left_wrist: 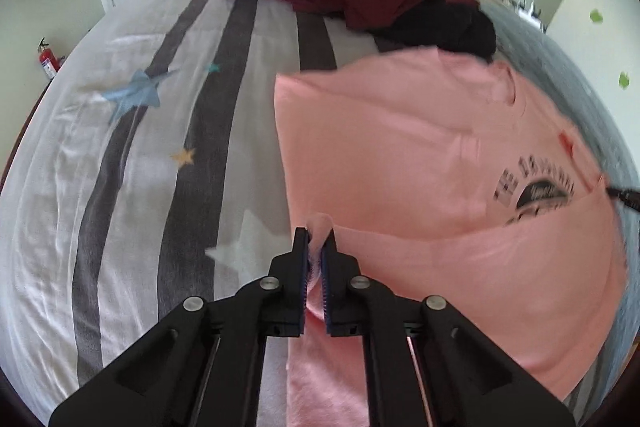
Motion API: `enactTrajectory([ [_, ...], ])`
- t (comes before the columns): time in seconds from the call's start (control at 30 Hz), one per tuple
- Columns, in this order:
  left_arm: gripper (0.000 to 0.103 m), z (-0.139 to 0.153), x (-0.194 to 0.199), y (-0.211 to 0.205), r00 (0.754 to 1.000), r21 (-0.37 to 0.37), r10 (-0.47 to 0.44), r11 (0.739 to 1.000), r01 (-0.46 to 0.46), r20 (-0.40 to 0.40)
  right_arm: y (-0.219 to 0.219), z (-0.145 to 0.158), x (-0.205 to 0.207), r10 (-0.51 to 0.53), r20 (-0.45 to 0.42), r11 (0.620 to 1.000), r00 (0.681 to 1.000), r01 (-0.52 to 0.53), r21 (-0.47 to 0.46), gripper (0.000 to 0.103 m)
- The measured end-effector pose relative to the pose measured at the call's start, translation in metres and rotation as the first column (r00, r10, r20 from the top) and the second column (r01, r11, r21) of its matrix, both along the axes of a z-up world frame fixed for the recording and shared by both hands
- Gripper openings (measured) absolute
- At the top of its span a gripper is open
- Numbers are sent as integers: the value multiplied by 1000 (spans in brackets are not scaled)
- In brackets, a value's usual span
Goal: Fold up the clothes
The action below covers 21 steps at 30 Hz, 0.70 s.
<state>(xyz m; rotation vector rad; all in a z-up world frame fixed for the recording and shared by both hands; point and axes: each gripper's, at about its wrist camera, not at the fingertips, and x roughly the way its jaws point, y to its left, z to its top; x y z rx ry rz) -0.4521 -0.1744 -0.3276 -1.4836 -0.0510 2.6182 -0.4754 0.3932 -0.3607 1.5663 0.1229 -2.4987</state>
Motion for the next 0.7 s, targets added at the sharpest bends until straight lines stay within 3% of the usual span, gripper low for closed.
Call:
enactTrajectory([
  [0.2, 4, -2, -11, 4, 1000, -54, -4, 999, 5, 2, 4, 1, 1, -22, -13, 1000, 1000, 22, -1, 2],
  [0.57, 4, -12, -6, -9, 999, -77, 50, 996, -49, 12, 18, 3, 3, -114, -38, 993, 993, 113, -23, 2],
  [0.7, 4, 6, 4, -16, 994, -9, 73, 997, -74, -79, 19, 11, 7, -130, -70, 991, 989, 127, -39, 2],
])
